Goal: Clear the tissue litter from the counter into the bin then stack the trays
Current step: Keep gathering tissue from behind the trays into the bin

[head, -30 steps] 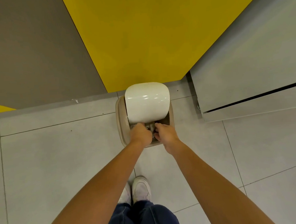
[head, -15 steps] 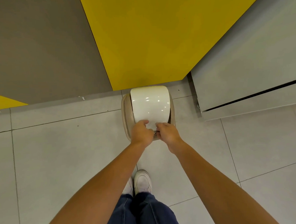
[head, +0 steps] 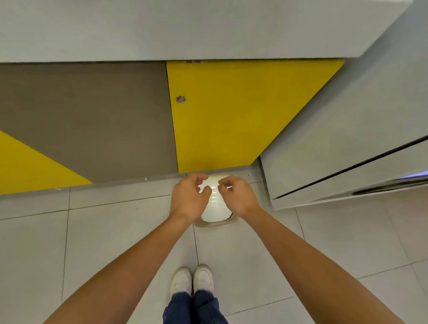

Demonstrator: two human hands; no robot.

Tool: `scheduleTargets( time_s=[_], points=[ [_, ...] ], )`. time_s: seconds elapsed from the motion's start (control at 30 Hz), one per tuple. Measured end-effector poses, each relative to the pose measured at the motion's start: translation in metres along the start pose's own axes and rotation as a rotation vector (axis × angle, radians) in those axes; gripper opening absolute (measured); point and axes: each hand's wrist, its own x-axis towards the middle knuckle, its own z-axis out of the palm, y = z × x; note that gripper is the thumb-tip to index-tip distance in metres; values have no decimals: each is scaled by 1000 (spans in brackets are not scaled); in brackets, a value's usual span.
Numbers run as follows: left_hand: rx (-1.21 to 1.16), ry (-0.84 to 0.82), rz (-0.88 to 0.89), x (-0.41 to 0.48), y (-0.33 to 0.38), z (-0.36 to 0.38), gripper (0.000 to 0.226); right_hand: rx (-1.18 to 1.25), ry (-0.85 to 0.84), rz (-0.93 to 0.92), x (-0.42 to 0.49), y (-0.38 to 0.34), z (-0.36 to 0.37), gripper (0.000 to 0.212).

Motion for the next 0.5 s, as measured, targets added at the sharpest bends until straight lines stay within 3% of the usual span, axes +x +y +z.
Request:
scheduleTargets(
  time_s=[0.13,0.5],
  points=[
    [29,28,121,-23,54,-47,31,-34,45,-150,-22,-64,-43,30],
    [93,313,415,-75,163,-164,27,-86,237,-533,-86,-196,-130,23]
  ],
)
